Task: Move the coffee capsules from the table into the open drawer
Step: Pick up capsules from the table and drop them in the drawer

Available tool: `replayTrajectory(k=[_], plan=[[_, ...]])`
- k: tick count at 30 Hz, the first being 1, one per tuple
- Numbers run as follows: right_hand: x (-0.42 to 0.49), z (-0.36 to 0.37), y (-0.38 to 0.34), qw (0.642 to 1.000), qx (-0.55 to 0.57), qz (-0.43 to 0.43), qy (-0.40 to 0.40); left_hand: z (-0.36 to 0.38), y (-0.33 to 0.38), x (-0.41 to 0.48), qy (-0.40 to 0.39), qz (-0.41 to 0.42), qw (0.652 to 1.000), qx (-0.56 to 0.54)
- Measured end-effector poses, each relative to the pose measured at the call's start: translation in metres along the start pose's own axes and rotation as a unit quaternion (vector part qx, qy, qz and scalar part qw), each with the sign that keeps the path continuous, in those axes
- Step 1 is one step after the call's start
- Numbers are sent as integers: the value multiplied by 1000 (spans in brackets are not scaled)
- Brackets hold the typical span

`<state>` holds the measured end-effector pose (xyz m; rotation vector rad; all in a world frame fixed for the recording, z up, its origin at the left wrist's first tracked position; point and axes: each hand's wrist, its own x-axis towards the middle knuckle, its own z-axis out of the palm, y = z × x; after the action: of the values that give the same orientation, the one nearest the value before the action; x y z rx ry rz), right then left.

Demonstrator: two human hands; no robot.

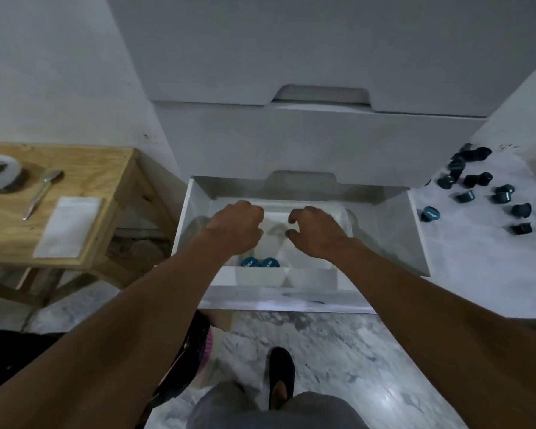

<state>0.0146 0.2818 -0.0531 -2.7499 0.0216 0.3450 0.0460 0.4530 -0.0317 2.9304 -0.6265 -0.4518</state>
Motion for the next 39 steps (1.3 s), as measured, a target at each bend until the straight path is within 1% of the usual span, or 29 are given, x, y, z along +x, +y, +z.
replayTrajectory(k=[2, 5, 7, 10, 16, 22, 27, 33, 36, 39], plan=[[-15, -12, 1, 999, -15, -2, 44, -6, 8, -11, 38, 18, 999, 5], [-41, -24, 2, 995, -28, -5, 97, -12, 20, -30, 122, 47, 991, 26], [-62, -31, 2, 988, -43, -1, 147, -16, 28, -44, 183, 64, 981, 33], [-99, -40, -1, 975, -68, 13, 210, -18, 42, -65, 252, 106, 961, 40], [-171, -56, 9, 963, -70, 73, 249, -24, 79, -97, 303, 163, 936, 71], [-222, -73, 47, 950, -62, 115, 285, -29, 136, -104, 303, 253, 916, 75], [-255, -88, 97, 938, -59, 148, 308, -26, 200, -95, 282, 302, 907, 79], [-280, -109, 194, 937, -55, 177, 298, -8, 301, -71, 273, 319, 906, 59], [-286, -117, 249, 941, -43, 180, 282, 7, 356, -56, 258, 303, 917, 29], [-288, -125, 296, 951, -32, 174, 253, 26, 398, -40, 236, 275, 932, 28]])
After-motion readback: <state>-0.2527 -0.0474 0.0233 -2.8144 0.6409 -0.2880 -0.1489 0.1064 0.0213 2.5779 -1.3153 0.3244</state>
